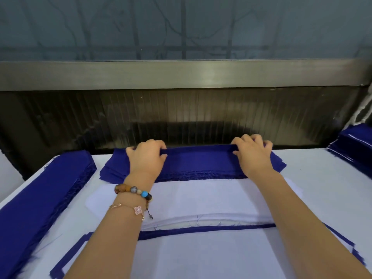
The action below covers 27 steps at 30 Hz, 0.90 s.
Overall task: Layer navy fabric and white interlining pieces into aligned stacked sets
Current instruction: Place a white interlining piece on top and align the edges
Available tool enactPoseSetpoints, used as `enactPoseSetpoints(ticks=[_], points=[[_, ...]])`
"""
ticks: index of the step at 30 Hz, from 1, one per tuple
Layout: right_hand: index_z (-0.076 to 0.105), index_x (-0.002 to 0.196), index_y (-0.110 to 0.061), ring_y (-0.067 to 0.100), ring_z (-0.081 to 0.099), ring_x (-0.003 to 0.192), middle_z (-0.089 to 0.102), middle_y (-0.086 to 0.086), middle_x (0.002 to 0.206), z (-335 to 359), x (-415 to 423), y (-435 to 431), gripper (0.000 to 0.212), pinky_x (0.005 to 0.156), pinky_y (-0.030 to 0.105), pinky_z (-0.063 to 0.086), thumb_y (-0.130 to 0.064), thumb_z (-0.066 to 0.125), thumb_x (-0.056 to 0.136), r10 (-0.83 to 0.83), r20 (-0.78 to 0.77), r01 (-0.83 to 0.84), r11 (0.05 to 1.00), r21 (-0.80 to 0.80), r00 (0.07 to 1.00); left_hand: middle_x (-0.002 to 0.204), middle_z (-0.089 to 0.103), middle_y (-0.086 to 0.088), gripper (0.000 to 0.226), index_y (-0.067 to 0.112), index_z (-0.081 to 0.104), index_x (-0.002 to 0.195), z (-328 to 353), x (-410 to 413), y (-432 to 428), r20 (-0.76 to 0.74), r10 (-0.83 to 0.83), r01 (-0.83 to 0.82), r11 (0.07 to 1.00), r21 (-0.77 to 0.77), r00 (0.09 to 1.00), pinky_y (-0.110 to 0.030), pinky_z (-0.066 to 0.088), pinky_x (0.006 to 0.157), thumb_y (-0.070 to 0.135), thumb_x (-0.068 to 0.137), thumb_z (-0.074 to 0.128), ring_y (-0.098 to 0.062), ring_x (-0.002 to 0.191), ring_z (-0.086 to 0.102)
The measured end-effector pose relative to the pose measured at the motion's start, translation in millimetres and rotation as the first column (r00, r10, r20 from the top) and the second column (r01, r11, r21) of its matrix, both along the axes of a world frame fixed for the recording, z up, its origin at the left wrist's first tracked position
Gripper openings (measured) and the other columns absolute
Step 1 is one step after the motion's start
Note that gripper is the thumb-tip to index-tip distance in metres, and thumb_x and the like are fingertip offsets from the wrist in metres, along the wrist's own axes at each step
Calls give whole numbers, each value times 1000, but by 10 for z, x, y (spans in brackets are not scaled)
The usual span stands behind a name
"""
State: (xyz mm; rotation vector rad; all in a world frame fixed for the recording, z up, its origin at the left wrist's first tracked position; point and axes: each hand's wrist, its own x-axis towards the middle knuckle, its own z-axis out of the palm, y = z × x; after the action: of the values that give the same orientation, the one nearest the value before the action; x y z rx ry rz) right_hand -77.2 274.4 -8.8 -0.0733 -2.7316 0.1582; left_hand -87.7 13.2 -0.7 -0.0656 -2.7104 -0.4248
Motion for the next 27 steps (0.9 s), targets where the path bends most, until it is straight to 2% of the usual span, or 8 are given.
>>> enactPoseSetpoints(ticks=[4,7,10,12,16,20,23,27], points=[[57,116,-27,27,34,120,52,1,119,19,0,304,22,100,46,25,-20,49,97,-145,42,148,985,-85,989,103,64,3,5,30,64,94,135,-20,-331,140,161,-169,985,46,977,-51,27,100,26,91,64,-27,108,55],[57,116,-25,31,35,119,52,5,121,-31,-9,511,22,97,46,27,-17,48,97,-251,66,258,953,-157,966,113,63,-6,14,25,67,104,150,-1,-516,184,234,-261,955,139,955,-48,31,93,25,89,67,-33,113,52],[56,122,-21,35,37,120,54,10,124,-103,-33,635,25,95,44,29,-24,51,98,-309,77,318,906,-281,948,122,59,-12,30,23,64,116,142,14,-622,228,295,-333,931,152,928,-52,30,102,30,88,69,-38,118,49],[58,123,-19,36,40,119,57,11,122,-149,-47,670,29,94,44,30,-30,53,97,-313,86,321,862,-392,946,122,59,-14,36,20,63,119,129,19,-647,233,307,-348,923,162,923,-53,36,100,33,87,70,-40,116,50],[62,116,-18,35,45,113,63,11,113,-196,-47,710,31,88,40,32,-38,57,94,-356,60,347,837,-423,932,115,63,-16,39,15,62,121,112,40,-593,172,348,-371,920,129,922,-45,48,82,32,87,70,-39,108,57],[67,107,-17,33,46,106,66,8,105,-213,6,648,21,79,36,26,-30,60,93,-364,-82,319,888,-331,928,112,64,-18,26,10,64,117,42,66,-536,84,370,-379,916,133,925,-45,47,81,17,92,63,-39,105,58],[67,108,-16,33,47,107,67,8,105,-151,83,632,20,83,38,30,-26,58,94,-311,-164,252,919,-302,936,111,64,-21,23,6,65,115,-7,126,-550,4,337,-328,915,236,942,-46,46,84,9,94,57,-41,105,57],[63,111,-11,35,59,97,69,12,102,83,231,713,22,81,42,45,-25,57,95,-246,-276,107,894,-435,929,105,67,-19,20,4,67,111,169,237,-620,-131,255,-181,892,414,958,-40,45,80,9,95,57,-37,99,60]])
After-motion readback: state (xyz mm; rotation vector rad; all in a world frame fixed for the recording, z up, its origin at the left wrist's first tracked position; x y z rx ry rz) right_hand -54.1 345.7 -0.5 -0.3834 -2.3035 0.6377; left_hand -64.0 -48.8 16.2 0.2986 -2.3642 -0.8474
